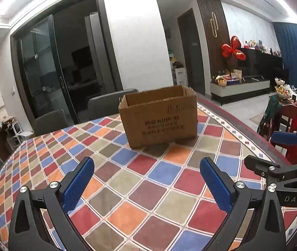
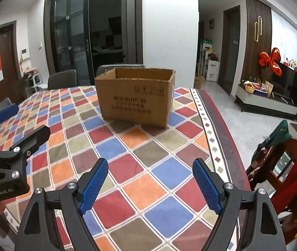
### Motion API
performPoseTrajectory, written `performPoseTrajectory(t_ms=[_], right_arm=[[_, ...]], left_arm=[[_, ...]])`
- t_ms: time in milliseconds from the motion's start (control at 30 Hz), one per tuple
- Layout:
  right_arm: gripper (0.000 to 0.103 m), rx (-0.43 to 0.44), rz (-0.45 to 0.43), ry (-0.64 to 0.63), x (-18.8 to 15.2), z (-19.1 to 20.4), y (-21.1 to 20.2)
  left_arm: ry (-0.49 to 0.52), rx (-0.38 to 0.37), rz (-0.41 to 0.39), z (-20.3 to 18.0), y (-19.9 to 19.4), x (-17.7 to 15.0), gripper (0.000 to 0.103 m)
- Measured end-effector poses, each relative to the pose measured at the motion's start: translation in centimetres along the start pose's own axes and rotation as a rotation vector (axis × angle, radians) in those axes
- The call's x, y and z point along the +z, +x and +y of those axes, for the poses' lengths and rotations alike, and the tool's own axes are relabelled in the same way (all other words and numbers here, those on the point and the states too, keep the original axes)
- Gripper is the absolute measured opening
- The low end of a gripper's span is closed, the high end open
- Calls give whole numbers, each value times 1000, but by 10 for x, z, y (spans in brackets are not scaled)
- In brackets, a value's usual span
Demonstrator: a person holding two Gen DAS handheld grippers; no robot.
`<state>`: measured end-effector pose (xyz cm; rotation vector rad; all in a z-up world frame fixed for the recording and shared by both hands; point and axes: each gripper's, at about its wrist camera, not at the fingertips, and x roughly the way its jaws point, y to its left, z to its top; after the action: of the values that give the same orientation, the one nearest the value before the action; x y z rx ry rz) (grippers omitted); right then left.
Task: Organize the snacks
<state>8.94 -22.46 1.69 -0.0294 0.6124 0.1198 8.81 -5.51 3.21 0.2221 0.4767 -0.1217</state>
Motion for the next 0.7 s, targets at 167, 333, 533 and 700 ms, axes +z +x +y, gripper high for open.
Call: performPoseTrajectory(t_ms=[167, 333, 533, 700], right_arm=[[83, 7, 15, -4, -6, 2, 3], [83, 16, 27, -13, -9, 5, 6], [83, 18, 42, -18, -12, 7, 10], [83, 17, 54, -19, -14, 8, 14]], left_arm=[[-11, -22, 39, 0, 4, -8, 103], [-15, -23, 54, 1, 8, -12, 103], [-16, -23, 67, 3, 12, -15, 103], [-21, -20, 71, 5, 14, -16, 103]])
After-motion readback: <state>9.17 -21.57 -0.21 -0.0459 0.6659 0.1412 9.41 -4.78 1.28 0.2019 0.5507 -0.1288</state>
